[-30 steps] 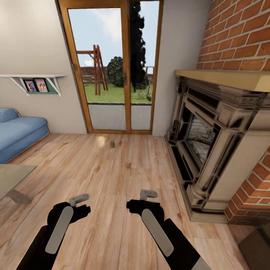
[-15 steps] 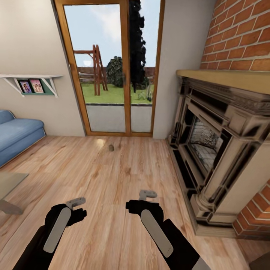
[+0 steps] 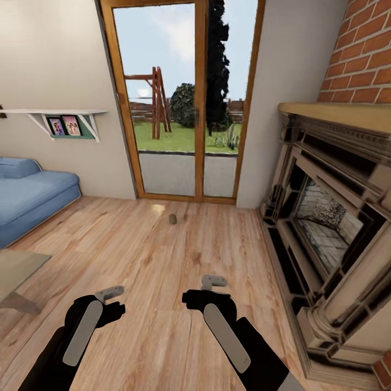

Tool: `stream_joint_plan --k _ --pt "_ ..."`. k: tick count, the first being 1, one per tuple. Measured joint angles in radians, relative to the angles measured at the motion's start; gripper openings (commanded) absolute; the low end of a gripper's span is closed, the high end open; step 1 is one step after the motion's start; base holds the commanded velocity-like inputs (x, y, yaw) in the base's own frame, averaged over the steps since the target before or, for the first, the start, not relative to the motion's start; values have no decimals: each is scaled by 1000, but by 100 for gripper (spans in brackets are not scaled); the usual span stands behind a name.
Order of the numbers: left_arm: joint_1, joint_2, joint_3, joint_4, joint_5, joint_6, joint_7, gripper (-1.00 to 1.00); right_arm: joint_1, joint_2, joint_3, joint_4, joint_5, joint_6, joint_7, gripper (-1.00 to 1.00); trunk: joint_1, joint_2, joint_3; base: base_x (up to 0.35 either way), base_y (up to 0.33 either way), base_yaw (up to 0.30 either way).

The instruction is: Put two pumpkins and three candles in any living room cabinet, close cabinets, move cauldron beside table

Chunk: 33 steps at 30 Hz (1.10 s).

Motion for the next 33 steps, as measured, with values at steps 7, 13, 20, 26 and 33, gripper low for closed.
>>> stream_joint_plan --k 7,13,20,26,33 --pt "0 0 0 0 1 -1 0 100 0 -1 -1 -5 0 0 3 100 0 0 1 326 0 43" --pt "0 0 0 0 0 -1 -1 100 0 0 -2 4 -2 0 4 100 0 0 1 326 0 2" --pt "0 0 0 0 0 0 -1 100 0 -1 -2 -4 -1 0 5 100 0 0 1 326 21 0" --pt "0 0 0 0 0 0 -1 100 0 0 -2 -2 -1 -1 6 100 0 0 1 326 112 0" --pt "0 0 0 0 0 0 -1 100 0 -1 -1 -8 -1 -1 6 100 0 0 1 323 156 0"
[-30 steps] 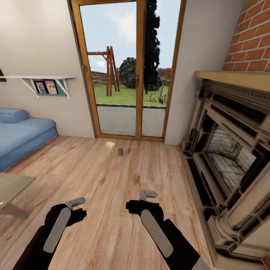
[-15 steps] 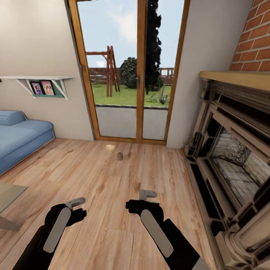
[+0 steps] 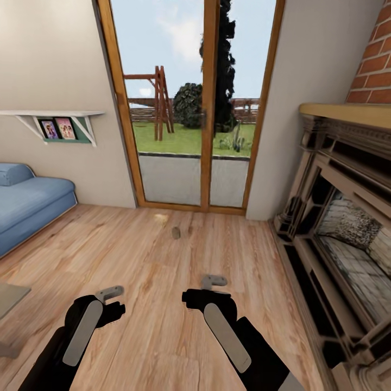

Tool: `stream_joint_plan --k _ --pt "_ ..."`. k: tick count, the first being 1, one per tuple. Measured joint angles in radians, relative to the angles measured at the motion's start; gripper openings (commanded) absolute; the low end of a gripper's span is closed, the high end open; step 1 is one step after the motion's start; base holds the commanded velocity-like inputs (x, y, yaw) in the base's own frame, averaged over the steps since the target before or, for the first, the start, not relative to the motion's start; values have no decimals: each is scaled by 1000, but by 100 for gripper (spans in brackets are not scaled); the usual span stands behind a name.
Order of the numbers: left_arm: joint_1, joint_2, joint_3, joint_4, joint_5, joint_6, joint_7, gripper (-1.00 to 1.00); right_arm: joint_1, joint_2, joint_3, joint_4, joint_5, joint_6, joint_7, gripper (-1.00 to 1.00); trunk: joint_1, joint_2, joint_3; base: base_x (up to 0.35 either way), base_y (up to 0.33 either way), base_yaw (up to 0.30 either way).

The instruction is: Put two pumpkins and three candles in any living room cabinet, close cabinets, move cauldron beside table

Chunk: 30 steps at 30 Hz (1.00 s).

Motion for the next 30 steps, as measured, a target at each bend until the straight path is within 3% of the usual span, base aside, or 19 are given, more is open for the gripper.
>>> stream_joint_plan --k 30 --pt "0 0 0 0 -3 0 -1 100 0 0 0 7 0 0 1 100 0 0 0 307 194 0"
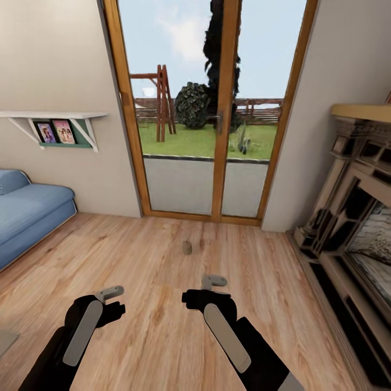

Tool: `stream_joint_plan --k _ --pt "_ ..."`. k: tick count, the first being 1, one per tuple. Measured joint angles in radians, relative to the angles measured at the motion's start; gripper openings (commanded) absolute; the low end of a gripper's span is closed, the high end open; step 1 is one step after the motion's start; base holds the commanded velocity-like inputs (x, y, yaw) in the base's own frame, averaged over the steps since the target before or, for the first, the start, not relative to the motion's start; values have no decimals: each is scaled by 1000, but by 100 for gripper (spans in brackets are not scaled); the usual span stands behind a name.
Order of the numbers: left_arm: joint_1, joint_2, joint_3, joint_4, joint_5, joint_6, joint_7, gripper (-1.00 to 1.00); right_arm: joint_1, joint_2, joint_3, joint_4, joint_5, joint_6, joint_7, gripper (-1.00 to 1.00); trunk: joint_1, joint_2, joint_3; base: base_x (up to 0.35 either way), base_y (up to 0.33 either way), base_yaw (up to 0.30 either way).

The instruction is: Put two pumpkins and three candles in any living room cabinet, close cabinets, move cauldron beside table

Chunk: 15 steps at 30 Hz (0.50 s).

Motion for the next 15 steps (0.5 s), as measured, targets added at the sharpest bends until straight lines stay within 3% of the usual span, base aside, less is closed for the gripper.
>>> stream_joint_plan --k 15 --pt "0 0 0 0 0 -1 0 100 0 0 1 0 0 0 -1 100 0 0 0 304 186 0"
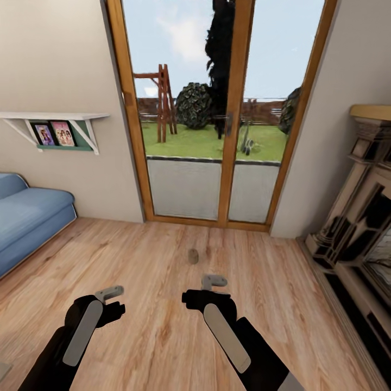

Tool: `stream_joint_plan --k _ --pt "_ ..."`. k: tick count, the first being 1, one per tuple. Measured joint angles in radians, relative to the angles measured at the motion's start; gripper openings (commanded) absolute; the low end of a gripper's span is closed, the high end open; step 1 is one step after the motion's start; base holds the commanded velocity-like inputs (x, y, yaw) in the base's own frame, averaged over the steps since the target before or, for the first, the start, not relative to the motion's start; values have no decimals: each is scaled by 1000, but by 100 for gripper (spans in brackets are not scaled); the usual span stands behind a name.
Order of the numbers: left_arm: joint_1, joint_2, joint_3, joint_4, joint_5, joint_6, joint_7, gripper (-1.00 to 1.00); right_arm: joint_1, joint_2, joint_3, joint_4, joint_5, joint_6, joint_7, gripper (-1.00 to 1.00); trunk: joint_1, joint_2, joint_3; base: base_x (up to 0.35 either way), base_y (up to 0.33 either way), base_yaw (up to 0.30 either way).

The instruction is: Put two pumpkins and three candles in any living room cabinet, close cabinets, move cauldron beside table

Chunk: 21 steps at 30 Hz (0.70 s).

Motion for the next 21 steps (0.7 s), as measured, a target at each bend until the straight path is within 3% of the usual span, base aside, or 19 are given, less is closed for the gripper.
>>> stream_joint_plan --k 8,21 --pt "0 0 0 0 0 0 0 100 0 1 0 5 0 0 1 100 0 0 0 308 136 0" --pt "0 0 0 0 3 0 2 100 0 1 -7 11 -12 1 -2 100 0 0 0 330 8 0"
